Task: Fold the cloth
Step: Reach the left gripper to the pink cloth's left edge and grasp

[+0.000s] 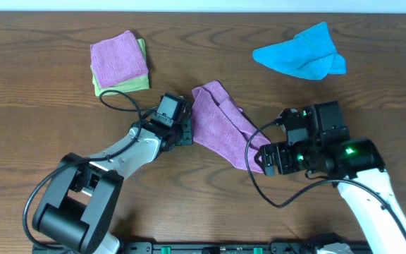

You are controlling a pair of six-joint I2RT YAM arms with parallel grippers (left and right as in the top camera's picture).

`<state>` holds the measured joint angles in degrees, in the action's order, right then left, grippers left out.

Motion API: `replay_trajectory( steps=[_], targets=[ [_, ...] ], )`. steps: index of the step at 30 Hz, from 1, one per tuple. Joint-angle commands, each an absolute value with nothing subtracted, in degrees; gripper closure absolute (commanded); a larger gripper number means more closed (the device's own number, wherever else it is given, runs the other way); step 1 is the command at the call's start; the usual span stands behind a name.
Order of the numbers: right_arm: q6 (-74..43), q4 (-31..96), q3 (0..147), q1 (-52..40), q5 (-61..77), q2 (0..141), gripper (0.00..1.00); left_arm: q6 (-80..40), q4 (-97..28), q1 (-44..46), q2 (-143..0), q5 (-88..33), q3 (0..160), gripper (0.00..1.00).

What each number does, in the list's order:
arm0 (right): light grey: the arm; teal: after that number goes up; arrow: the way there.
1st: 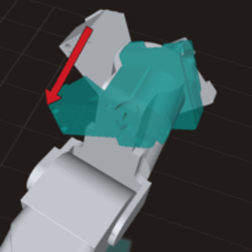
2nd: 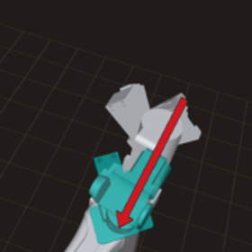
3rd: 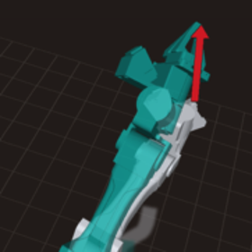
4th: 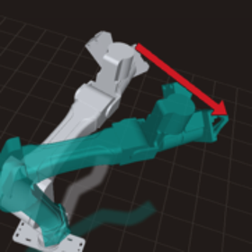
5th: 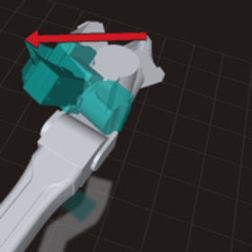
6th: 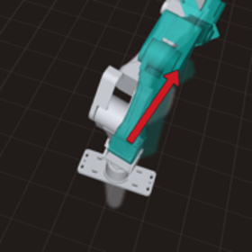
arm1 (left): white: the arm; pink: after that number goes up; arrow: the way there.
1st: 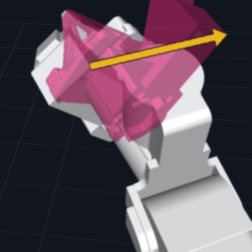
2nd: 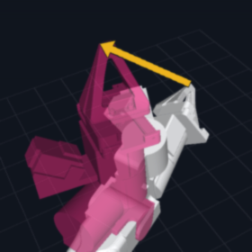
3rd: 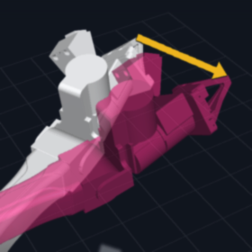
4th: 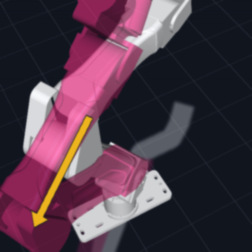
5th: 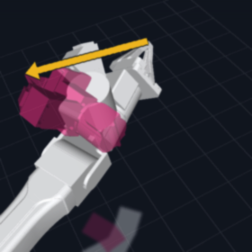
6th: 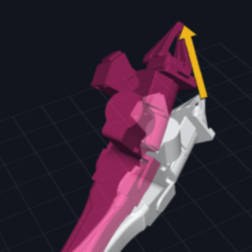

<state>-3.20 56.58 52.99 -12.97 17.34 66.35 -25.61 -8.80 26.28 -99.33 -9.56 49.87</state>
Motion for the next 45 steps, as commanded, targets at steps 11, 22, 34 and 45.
replay_trajectory(
  steps=[11,22,34,45],
  targets=[
    [-15.8,44.3,33.8,-12.6,17.8,66.2,0.01,-27.5,-8.5,26.3,-100.5,-8.3,50.7,0.94],
    [-30.3,33.8,26.8,-12.6,17.2,66.2,0.10,-28.8,-7.5,26.3,-100.5,-7.0,50.7,0.94],
    [-66.8,30.3,23.7,-12.8,10.7,66.4,0.26,-30.5,-5.5,26.3,-100.5,-7.0,50.7,0.94],
    [-80.7,20.0,23.5,-14.0,11.2,71.0,0.47,-30.5,-5.7,26.3,-100.5,-7.1,50.7,0.94]
  ],
)
